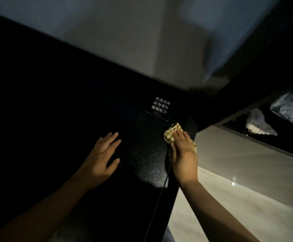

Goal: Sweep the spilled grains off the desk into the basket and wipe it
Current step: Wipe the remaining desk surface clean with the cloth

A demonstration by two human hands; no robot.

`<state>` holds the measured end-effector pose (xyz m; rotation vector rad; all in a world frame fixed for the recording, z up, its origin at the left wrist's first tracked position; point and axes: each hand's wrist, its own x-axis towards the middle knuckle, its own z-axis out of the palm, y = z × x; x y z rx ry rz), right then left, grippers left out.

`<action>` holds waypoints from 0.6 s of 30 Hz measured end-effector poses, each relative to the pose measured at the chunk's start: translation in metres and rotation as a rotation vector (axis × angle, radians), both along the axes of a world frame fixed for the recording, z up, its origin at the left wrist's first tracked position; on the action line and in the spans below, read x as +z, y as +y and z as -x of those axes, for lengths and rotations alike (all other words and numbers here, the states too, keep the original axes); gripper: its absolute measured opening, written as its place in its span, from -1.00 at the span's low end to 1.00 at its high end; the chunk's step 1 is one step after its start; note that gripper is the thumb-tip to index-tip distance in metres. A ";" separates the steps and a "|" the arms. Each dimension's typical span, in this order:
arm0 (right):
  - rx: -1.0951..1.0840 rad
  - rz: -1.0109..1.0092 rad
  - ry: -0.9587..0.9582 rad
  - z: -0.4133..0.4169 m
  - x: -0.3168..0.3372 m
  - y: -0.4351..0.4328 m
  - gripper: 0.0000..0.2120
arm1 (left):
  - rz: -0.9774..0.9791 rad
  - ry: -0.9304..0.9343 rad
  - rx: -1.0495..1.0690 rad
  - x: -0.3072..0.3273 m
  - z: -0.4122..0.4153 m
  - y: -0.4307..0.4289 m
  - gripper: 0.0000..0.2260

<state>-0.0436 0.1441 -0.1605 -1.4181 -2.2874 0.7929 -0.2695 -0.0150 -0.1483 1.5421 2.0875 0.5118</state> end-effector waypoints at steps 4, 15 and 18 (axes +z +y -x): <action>0.023 0.028 0.023 -0.002 0.007 -0.018 -0.62 | -0.027 0.018 -0.045 0.001 -0.001 -0.015 -0.44; -0.095 -0.097 0.141 0.008 0.021 0.051 -0.65 | 0.050 0.019 -0.028 0.008 -0.013 -0.029 -0.48; -0.059 -0.033 0.032 0.013 0.001 0.055 -0.65 | 0.046 0.025 -0.031 0.007 -0.014 -0.031 -0.47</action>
